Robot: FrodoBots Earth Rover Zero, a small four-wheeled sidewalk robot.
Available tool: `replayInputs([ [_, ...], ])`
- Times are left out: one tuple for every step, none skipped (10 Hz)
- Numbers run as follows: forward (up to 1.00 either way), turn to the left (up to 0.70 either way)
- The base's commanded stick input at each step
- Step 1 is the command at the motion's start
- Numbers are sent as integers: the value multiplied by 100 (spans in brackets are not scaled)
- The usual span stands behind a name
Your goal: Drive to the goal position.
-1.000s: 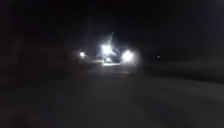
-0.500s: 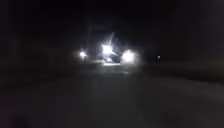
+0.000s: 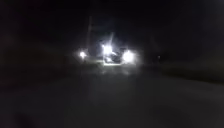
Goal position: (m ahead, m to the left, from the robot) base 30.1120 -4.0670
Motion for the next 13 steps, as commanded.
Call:
replayInputs([
  [70,0],
  [70,0],
  [70,0],
  [70,0],
  [70,0],
  [70,0],
  [70,0],
  [70,0],
  [70,0],
  [70,0],
  [70,0],
  [70,0],
  [70,0],
])
